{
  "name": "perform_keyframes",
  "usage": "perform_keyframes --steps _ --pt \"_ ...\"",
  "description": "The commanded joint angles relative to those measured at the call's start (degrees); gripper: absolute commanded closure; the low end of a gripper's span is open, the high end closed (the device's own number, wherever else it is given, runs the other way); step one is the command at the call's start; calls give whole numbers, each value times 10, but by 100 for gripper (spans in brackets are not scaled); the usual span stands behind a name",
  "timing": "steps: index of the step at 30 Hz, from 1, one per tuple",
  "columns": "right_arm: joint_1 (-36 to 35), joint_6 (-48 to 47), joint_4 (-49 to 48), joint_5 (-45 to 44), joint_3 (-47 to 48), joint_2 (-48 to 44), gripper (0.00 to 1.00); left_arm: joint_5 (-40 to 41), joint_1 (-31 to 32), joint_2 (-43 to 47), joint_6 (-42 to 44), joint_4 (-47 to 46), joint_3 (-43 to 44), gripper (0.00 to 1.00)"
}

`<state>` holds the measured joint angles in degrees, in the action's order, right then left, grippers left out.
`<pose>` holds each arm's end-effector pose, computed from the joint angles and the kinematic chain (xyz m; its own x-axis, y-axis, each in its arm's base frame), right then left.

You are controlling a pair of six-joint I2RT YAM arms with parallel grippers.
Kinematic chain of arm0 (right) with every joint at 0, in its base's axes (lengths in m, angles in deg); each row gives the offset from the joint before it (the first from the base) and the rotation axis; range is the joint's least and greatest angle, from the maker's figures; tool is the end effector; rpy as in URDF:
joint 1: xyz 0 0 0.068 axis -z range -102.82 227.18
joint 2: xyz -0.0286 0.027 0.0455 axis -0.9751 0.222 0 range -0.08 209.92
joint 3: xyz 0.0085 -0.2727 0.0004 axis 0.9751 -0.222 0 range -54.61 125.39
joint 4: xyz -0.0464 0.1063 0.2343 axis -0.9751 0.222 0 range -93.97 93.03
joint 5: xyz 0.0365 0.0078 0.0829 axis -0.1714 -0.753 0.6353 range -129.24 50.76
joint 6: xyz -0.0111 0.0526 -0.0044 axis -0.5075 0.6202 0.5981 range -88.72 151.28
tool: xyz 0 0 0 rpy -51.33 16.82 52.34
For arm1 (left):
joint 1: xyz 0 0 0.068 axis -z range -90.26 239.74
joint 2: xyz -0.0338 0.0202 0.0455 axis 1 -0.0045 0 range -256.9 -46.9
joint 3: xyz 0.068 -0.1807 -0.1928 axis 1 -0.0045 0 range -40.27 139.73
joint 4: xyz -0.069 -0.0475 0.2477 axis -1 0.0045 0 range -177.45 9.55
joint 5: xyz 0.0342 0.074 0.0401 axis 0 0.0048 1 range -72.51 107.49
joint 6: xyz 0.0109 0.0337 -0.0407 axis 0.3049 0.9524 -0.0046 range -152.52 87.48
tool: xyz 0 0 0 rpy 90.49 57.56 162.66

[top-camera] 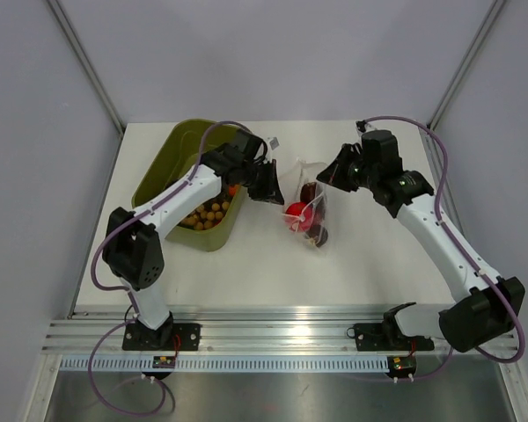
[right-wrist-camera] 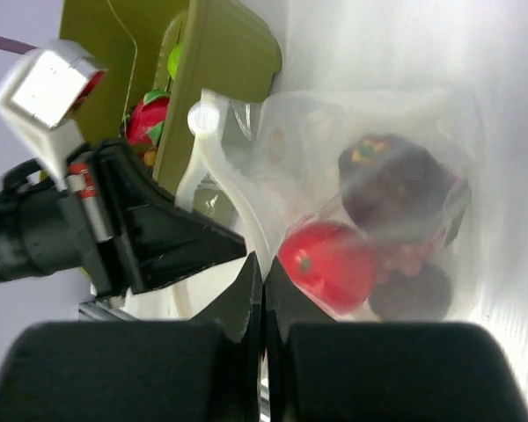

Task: Place the food in the zip-top bag and seal the zipper
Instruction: Adjust the zipper food storage bag at the center of the board.

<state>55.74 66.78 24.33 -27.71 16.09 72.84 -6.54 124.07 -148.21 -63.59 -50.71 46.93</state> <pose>0.2612 0.1102 0.3610 -0.6858 0.3421 -0.6423 -0.1474 0.7990 0.5830 0.3149 -0.2326 0.2882 -0.9239 0.0602 -0.3779 0.2926 0.7475 -0.5964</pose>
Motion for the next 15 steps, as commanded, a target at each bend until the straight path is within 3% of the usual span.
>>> perform_keyframes --steps 1,3,7,15 --pt "-3 -48 17 -18 93 43 100 -8 0 9 4 10 102 100" --pt "-2 -67 43 -29 154 50 100 -16 0 16 3 19 152 100" --pt "-3 -81 45 -58 175 21 99 -27 1 40 -3 5 146 100" --pt "-3 -63 31 -109 62 1 100 -16 0 -21 28 -7 64 100"
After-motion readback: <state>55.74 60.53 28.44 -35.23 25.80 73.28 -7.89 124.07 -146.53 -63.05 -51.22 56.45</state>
